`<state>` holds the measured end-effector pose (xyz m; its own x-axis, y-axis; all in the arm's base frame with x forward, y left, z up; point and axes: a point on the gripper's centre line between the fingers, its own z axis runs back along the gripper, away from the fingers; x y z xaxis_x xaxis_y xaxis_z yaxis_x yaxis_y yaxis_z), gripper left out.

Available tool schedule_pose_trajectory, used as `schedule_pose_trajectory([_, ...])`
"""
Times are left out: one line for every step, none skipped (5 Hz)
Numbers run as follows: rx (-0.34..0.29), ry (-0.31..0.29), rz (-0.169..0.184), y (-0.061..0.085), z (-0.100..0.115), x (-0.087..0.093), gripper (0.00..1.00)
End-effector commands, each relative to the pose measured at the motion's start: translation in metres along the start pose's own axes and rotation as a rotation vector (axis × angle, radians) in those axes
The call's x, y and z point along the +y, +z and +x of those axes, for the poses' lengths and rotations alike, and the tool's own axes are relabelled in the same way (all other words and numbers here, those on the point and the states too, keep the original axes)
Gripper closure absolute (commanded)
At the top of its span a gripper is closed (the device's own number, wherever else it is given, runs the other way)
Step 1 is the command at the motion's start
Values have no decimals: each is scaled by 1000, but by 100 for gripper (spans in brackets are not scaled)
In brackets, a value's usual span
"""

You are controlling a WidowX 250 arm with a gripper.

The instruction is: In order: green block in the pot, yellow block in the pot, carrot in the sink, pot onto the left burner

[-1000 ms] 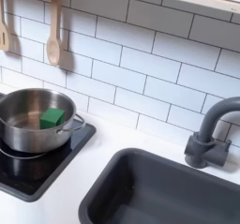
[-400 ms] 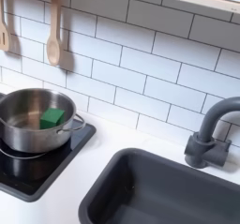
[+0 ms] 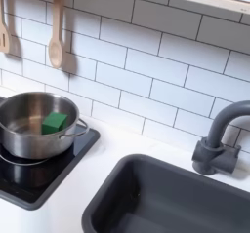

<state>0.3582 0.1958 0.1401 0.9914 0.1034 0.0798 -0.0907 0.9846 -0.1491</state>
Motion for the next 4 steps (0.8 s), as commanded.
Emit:
schedule_pose_trajectory([-28,44,16,-2,5,5,0])
schedule_pose_trajectory([-30,45,12,-2,5,4,100])
schedule_pose_trajectory([-38,54,10,1,5,3,100])
schedule_pose_trajectory([-41,47,13,7,5,2,100])
